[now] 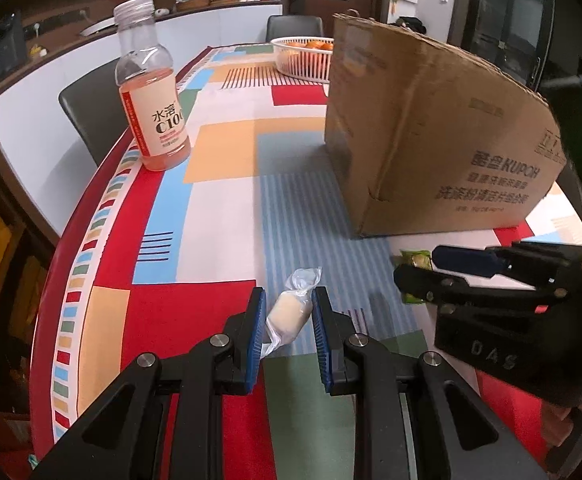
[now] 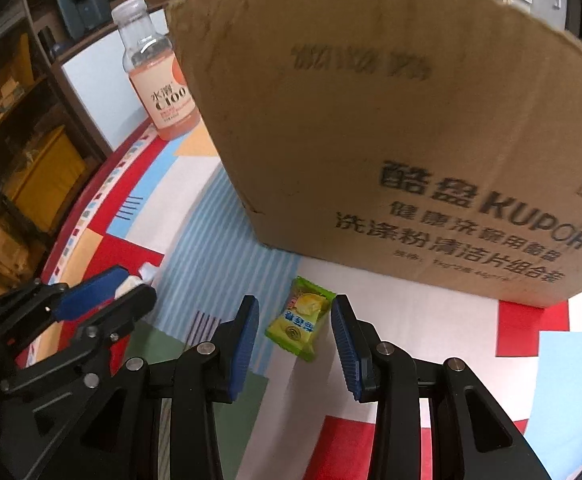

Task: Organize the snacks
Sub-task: 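Grasp the white wrapped candy with the left tool while the right tool grasps the yellow-green candy, then carry both candies over the box and open both tools to drop them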

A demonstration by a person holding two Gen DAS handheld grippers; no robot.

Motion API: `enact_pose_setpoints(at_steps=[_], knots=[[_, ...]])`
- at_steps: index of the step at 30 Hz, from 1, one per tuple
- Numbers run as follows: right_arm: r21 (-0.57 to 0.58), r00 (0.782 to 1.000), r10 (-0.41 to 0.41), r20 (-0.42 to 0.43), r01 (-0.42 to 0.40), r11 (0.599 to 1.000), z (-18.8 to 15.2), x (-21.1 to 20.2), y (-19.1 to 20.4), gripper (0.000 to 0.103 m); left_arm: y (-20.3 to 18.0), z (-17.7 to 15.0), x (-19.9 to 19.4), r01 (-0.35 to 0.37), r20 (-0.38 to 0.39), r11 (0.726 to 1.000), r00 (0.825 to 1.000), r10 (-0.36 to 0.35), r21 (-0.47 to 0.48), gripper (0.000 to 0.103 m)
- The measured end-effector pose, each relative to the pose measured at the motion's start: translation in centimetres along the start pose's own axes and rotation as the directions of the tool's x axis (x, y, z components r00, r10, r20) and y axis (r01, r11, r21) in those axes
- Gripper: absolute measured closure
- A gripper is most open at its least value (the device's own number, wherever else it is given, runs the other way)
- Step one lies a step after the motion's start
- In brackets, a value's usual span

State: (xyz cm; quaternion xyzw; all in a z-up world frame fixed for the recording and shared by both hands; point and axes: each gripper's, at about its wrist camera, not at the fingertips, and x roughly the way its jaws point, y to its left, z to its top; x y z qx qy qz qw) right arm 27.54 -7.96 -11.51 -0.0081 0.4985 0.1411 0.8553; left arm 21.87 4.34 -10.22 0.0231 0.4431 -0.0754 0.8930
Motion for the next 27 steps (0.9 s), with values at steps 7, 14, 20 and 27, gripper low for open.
enact_pose_setpoints(at_steps=[7, 14, 20, 27], knots=[[-0.018, 0.999, -0.035, -0.022, 0.035, 0.999, -0.3, 1.2, 0.5, 0.075, -0.1, 0.1, 0.0, 0.005, 0.006, 1.000, 1.000, -0.005, -0.013, 0.079], [-0.017, 0.999, -0.039, 0.005, 0.039, 0.999, -0.7, 0.8, 0.3, 0.080, -0.7, 0.3, -0.8, 0.017, 0.021, 1.000, 1.000, -0.017, -0.012, 0.079], [-0.020, 0.998, -0.029, 0.047, 0.030, 0.999, -1.5, -1.4, 0.0, 0.081, -1.4, 0.6, -2.1, 0.031, 0.044, 0.999, 0.999, -0.031, -0.011, 0.079], [-0.015, 0.995, -0.016, 0.096, 0.017, 1.000, -2.2, -4.4, -0.9, 0.081, -2.4, 0.9, -3.7, 0.050, 0.073, 0.999, 0.996, -0.050, -0.004, 0.079]])
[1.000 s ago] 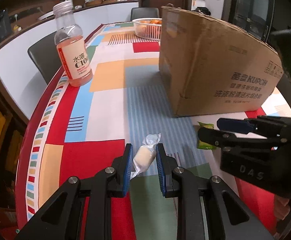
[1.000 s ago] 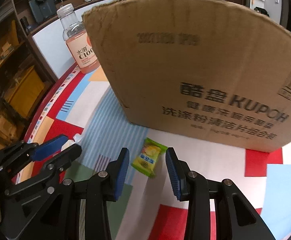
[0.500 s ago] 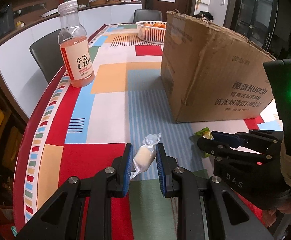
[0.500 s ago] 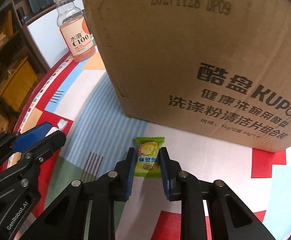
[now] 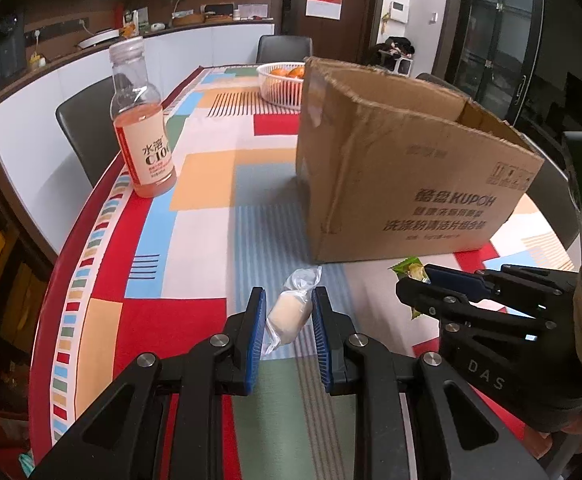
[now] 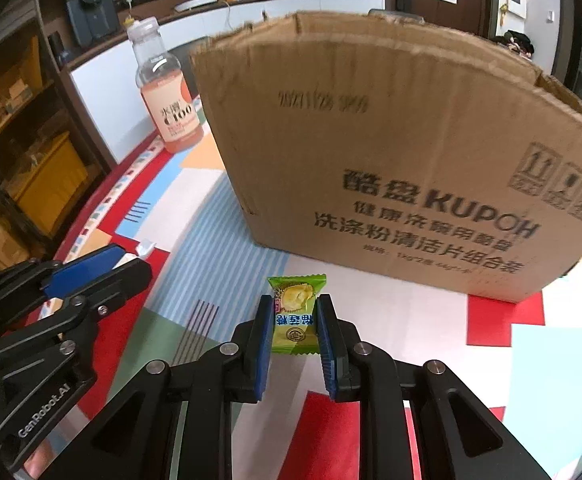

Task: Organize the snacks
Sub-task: 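Carry both candies over the box and open both tools to drop them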

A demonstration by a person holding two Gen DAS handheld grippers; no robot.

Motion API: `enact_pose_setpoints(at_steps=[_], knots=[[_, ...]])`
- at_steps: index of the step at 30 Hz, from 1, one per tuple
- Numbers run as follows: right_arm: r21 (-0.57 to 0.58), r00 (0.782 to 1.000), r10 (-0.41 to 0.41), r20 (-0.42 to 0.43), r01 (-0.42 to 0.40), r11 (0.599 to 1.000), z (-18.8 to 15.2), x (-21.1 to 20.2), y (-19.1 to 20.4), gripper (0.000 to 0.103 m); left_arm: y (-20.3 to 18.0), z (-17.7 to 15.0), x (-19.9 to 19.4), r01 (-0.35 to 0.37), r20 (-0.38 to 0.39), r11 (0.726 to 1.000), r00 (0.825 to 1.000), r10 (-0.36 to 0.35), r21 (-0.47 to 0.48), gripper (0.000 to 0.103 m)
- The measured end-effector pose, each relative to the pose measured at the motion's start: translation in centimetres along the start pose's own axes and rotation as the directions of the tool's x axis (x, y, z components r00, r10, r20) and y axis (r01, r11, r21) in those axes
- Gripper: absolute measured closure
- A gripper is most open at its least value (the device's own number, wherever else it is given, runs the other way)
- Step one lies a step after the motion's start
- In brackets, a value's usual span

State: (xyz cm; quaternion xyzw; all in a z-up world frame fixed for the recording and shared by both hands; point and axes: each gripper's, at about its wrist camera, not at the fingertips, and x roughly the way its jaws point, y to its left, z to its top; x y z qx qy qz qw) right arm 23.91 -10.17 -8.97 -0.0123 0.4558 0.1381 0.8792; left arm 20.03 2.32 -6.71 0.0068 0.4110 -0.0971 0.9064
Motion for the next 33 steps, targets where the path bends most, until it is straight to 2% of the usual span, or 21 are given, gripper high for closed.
enact_pose_setpoints(at_steps=[14, 25, 33], knots=[[0.031, 0.987, -0.003, 0.163, -0.002, 1.000, 0.7, -6.6, -2.2, 0.081, -3.3, 2.7, -3.9, 0.036, 0.107, 0.998, 0.993, -0.041, 0.043, 0.079], [0.052, 0.948, -0.044, 0.316, 0.029, 0.998, 2.6, -12.2, -4.2, 0.081, -6.2, 6.6, -7.3, 0.046, 0.228, 0.993, 0.971, -0.070, 0.110, 0.079], [0.065, 0.919, -0.078, 0.386, 0.058, 0.996, 4.8, -14.6, -5.7, 0.081, -7.8, 9.8, -7.9, 0.047, 0.276, 0.989, 0.957, -0.084, 0.138, 0.079]])
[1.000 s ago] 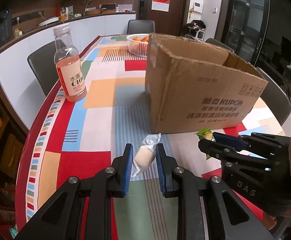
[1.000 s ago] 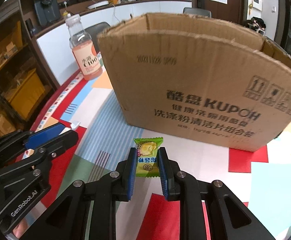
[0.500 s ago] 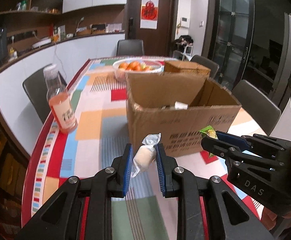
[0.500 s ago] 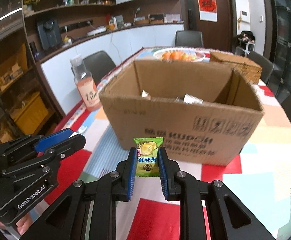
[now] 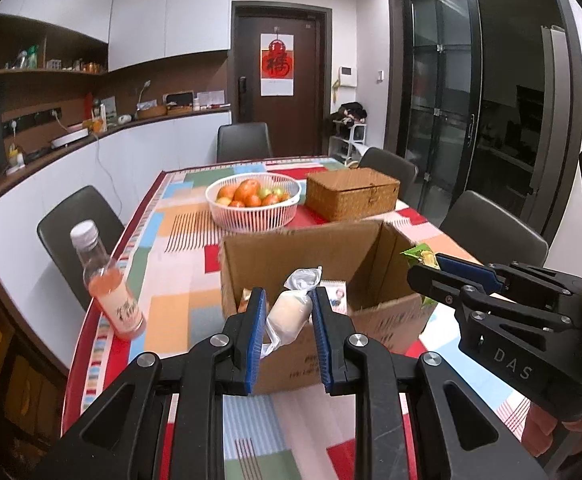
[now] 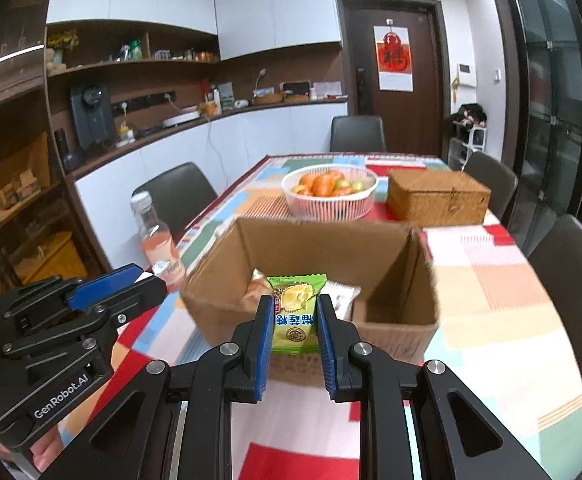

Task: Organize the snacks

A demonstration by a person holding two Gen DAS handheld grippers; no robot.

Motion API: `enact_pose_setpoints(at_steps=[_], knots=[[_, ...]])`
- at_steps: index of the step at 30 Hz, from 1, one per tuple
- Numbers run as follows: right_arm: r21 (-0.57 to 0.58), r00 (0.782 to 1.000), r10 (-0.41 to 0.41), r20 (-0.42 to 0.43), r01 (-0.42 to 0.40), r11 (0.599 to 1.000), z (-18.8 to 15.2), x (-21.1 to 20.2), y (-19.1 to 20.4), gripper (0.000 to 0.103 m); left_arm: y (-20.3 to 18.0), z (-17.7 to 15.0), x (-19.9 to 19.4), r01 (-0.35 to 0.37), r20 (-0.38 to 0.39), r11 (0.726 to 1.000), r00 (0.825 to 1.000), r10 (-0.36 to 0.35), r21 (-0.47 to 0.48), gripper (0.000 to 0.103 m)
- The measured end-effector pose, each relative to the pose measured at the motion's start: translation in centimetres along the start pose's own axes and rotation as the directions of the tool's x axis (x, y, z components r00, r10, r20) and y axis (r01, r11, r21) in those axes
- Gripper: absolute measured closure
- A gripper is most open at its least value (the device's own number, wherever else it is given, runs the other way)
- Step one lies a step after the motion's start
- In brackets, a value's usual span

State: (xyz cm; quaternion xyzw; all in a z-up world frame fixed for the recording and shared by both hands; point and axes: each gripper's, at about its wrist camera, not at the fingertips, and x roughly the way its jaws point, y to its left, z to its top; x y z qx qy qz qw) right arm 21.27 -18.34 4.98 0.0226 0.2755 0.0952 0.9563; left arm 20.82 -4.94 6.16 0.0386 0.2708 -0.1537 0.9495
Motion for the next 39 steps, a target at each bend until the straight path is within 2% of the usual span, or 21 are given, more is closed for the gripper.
enact_pose_setpoints(at_steps=[7, 19, 22, 23, 25, 28, 36, 39], knots=[[-0.011, 0.999, -0.024, 0.028, 0.024, 1.000, 2.4, 0.4, -1.2, 0.081, -0.4, 2.3, 1.8, -0.001, -0.002, 1.000, 1.000, 0.001, 0.011, 0.079], [-0.015, 0.998, -0.062, 0.009, 0.062, 0.998, 4.4, 2.8, -2.9, 0.080, -0.7, 4.5, 6.3, -0.021, -0.067, 1.000, 0.997, 0.022, 0.017, 0.078], [-0.007, 0.997, -0.077, 0.010, 0.077, 0.997, 4.6, 3.1, -3.3, 0.080, -0.7, 4.6, 6.4, -0.031, -0.066, 0.999, 0.997, 0.032, 0.018, 0.068], [-0.004, 0.997, -0.080, 0.006, 0.080, 0.997, 4.6, 3.2, -3.4, 0.079, -0.6, 4.4, 6.2, -0.037, -0.060, 0.999, 0.997, 0.038, 0.018, 0.068], [-0.002, 0.996, -0.087, 0.003, 0.087, 0.996, 4.5, 3.3, -3.6, 0.070, -0.6, 4.3, 5.8, -0.045, -0.053, 0.999, 0.998, 0.046, 0.021, 0.066], [-0.005, 0.996, -0.089, 0.004, 0.089, 0.996, 4.2, 2.9, -3.5, 0.069, -0.5, 3.8, 4.8, -0.060, -0.034, 0.998, 0.998, 0.061, 0.019, 0.058], [0.005, 0.996, -0.089, 0.028, 0.089, 0.996, 2.0, 0.0, -3.1, 0.052, -0.8, 1.4, 0.1, -0.120, 0.039, 0.993, 0.992, 0.120, 0.007, 0.040], [-0.005, 0.993, -0.108, 0.045, 0.108, 0.994, 1.0, -1.7, -2.8, 0.047, -1.1, 0.3, -1.7, -0.148, 0.061, 0.989, 0.987, 0.147, 0.010, 0.029]])
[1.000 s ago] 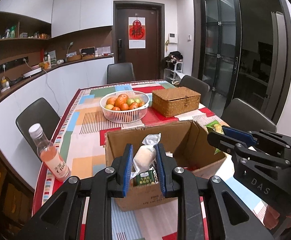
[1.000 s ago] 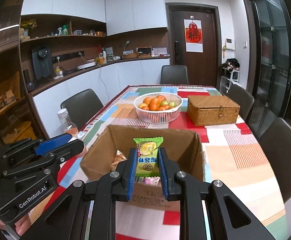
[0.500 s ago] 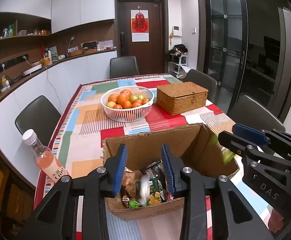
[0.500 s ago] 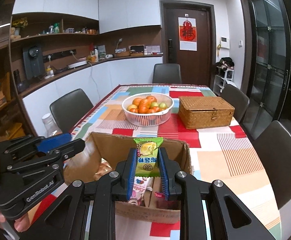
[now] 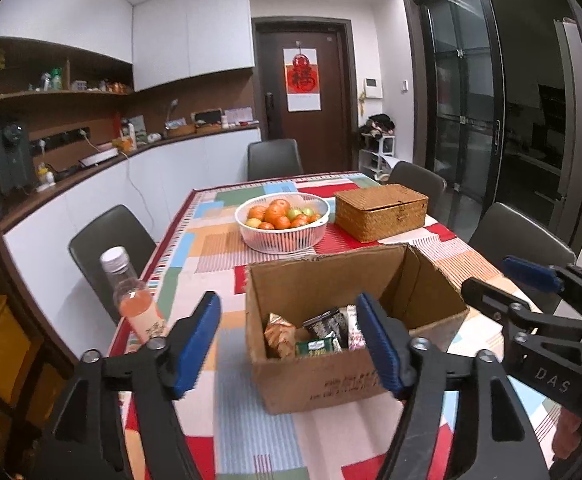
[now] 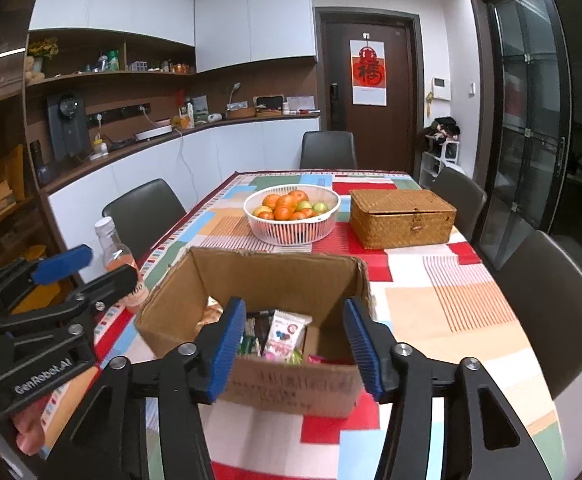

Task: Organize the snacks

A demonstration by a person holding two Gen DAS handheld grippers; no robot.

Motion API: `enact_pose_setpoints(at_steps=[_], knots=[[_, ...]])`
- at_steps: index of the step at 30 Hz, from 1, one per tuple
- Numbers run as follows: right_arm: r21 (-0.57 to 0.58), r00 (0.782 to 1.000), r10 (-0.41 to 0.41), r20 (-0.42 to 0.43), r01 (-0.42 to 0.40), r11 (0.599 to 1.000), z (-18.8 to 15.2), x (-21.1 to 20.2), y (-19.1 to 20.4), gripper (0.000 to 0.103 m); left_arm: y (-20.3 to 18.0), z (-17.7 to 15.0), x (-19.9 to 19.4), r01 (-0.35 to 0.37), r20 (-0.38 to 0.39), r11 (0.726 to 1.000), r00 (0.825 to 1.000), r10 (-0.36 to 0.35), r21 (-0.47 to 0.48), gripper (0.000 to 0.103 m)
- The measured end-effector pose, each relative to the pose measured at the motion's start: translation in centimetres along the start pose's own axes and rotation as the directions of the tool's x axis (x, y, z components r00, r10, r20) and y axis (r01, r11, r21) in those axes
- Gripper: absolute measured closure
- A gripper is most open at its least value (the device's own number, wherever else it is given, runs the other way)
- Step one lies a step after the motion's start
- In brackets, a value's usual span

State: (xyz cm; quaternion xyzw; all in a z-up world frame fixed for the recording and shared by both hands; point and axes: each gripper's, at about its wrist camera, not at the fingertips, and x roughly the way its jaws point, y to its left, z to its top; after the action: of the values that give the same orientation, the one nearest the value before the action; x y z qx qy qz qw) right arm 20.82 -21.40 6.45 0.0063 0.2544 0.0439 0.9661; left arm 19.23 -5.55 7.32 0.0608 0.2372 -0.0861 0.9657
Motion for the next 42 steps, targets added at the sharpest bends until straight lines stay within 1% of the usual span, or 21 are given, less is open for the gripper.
enact_pose_setpoints(at_steps=[2, 7, 10, 12, 14, 17, 19, 23, 28, 34, 42], knots=[[-0.003, 1.000, -0.013, 0.013, 0.013, 1.000, -0.7, -1.3, 0.1, 0.044, -0.1, -0.7, -1.2, -0.012, 0.016, 1.000, 1.000, 0.011, 0.007, 0.022], [-0.007, 0.999, -0.028, 0.045, 0.029, 1.000, -2.7, -4.8, 0.5, 0.032, -0.5, -2.3, -4.1, -0.010, 0.039, 1.000, 0.999, 0.010, 0.004, 0.013], [-0.010, 0.997, -0.044, 0.060, 0.045, 0.999, -3.8, -6.5, 0.6, 0.028, -0.5, -3.2, -5.7, -0.010, 0.052, 1.000, 0.999, 0.010, -0.012, 0.008], [-0.014, 0.996, -0.058, 0.066, 0.059, 0.998, -4.5, -7.6, 0.8, 0.028, -0.6, -3.7, -6.7, -0.013, 0.061, 1.000, 0.998, 0.014, -0.020, 0.006], [-0.020, 0.995, -0.071, 0.075, 0.072, 0.997, -5.4, -8.7, 0.9, 0.028, -0.8, -4.2, -7.5, -0.013, 0.068, 1.000, 0.998, 0.014, -0.019, 0.002], [-0.006, 0.995, -0.070, 0.077, 0.071, 0.997, -6.4, -9.8, 0.9, 0.026, -1.1, -5.2, -8.7, -0.015, 0.075, 1.000, 0.997, 0.016, -0.019, 0.000], [0.006, 0.995, -0.069, 0.077, 0.069, 0.998, -7.2, -10.4, 0.8, 0.024, -1.3, -6.0, -9.3, -0.022, 0.064, 1.000, 0.998, 0.023, -0.020, 0.000], [0.026, 0.996, -0.069, 0.063, 0.068, 0.997, -8.3, -11.2, 0.5, 0.023, -1.6, -6.7, -10.2, -0.030, 0.058, 0.999, 0.998, 0.031, -0.019, 0.000], [0.035, 0.997, -0.057, 0.057, 0.055, 0.998, -9.1, -11.9, 0.4, 0.021, -1.7, -7.4, -10.9, -0.016, 0.039, 0.999, 0.999, 0.017, -0.035, 0.000], [0.041, 0.997, -0.054, 0.062, 0.051, 0.998, -9.5, -12.5, 0.5, 0.021, -1.8, -8.1, -11.3, -0.005, 0.025, 0.999, 1.000, 0.006, -0.045, 0.000], [0.036, 0.996, -0.055, 0.066, 0.052, 0.998, -9.6, -12.6, 0.7, 0.021, -1.8, -8.3, -11.9, -0.023, 0.033, 0.999, 0.999, 0.024, -0.040, 0.000]])
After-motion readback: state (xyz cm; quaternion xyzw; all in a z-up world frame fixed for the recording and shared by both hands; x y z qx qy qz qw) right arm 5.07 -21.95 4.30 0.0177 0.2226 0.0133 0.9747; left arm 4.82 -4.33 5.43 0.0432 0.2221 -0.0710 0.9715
